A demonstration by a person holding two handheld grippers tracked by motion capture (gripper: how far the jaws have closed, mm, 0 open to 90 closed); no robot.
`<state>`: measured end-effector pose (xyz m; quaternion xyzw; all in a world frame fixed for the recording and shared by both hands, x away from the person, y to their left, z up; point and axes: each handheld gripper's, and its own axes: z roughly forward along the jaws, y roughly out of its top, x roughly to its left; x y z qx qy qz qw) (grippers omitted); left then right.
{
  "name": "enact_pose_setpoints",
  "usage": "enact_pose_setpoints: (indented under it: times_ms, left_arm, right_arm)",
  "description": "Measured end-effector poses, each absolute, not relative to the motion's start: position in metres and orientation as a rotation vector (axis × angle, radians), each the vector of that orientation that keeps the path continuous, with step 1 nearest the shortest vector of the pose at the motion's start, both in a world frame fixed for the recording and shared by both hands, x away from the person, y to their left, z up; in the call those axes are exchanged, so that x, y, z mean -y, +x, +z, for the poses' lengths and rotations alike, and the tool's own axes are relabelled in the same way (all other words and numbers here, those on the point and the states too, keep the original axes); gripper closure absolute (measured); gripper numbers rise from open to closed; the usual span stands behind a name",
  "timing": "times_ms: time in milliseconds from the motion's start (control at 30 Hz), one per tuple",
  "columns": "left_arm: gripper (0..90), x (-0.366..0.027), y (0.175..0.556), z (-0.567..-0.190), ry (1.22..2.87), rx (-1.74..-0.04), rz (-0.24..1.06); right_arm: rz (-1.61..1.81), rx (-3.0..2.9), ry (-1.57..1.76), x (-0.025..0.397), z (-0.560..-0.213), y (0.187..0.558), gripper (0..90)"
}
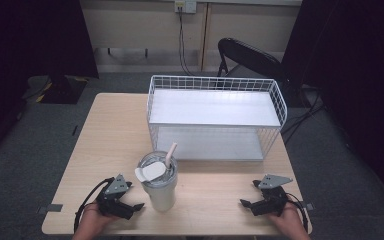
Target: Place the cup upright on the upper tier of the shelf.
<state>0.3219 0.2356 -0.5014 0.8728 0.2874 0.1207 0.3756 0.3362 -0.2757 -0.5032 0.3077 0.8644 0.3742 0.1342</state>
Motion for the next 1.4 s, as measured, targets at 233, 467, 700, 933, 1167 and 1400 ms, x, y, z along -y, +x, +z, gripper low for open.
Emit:
enact_pose_setpoints:
  times_ms: [233, 467, 700, 933, 1167, 1400]
  left_arm:
    - [16.4, -0.236, 0.318, -0.498, 2.224, -0.719, 0.258]
    - [15.9, -0.237, 0.313, -0.486, 2.101, -0.675, 0.205]
    - [16.2, -0.233, 0.309, -0.479, 2.042, -0.614, 0.179]
    - [16.1, -0.227, 0.308, -0.475, 2.029, -0.6, 0.17]
    - [16.1, -0.223, 0.306, -0.471, 2.003, -0.596, 0.152]
    - [15.9, -0.217, 0.303, -0.466, 1.989, -0.571, 0.151]
  right_arm:
    - [1.085, -2.505, 0.893, 0.276, -0.503, 0.336, 11.1]
    - [1.085, -2.505, 0.892, 0.276, -0.503, 0.336, 11.1]
    - [1.085, -2.505, 0.893, 0.276, -0.503, 0.336, 11.1]
    - [1.085, -2.505, 0.893, 0.276, -0.503, 0.336, 11.1]
    - [1.085, -2.505, 0.892, 0.276, -0.503, 0.336, 11.1]
    - [1.086, -2.505, 0.892, 0.276, -0.503, 0.336, 11.1]
